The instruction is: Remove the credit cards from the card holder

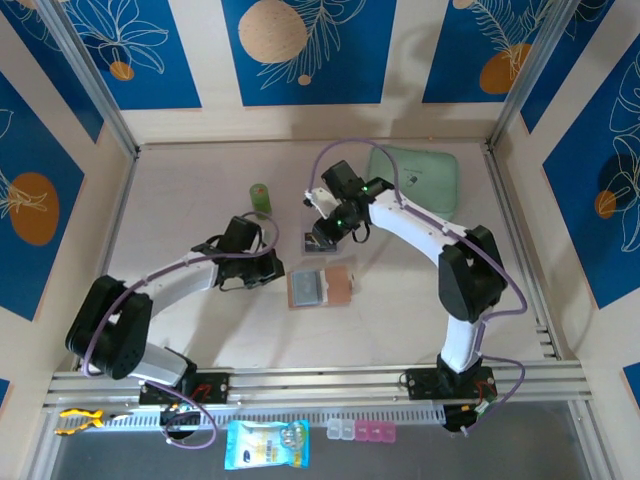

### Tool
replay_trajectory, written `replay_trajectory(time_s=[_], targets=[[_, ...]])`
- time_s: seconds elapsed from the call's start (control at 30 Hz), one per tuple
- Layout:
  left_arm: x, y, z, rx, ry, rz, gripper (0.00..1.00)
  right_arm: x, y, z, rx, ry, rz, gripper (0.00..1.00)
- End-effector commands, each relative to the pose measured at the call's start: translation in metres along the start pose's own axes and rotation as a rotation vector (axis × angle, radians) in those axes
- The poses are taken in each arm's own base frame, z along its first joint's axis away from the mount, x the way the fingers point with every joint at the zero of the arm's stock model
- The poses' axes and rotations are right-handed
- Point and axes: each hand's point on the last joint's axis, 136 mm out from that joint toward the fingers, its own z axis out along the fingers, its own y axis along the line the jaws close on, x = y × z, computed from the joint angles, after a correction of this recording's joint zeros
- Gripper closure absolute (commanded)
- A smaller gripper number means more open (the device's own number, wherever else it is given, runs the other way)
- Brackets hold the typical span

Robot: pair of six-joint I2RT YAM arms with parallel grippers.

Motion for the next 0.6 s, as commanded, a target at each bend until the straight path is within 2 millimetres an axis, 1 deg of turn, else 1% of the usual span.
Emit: replay_trajectory(time_s=[0.0, 0.1, 0.17, 0.27, 0.37, 0.57], targets=[[0.004, -0.011, 0.007, 0.028, 0.014, 0.025, 0.92, 0.000, 0.026, -0.006, -0.151, -0.065, 0.319, 0.74], [0.012, -0.006, 0.014, 0.016, 0.026, 0.022, 0.93, 0.015, 0.035, 0.000, -0.215, -0.045, 0.475, 0.74], [0.017, -0.002, 0.019, 0.007, 0.039, 0.017, 0.94, 0.022, 0.042, 0.004, -0.258, -0.029, 0.548, 0.76], [0.024, 0.003, 0.025, -0.006, 0.055, 0.017, 0.96, 0.032, 0.054, 0.011, -0.305, 0.020, 0.607, 0.80], [0.029, 0.009, 0.030, -0.027, 0.068, 0.016, 0.97, 0.042, 0.062, 0.018, -0.310, 0.069, 0.617, 0.80], [0.034, 0.015, 0.037, -0.047, 0.093, 0.014, 0.97, 0.051, 0.070, 0.030, -0.323, 0.099, 0.643, 0.69]])
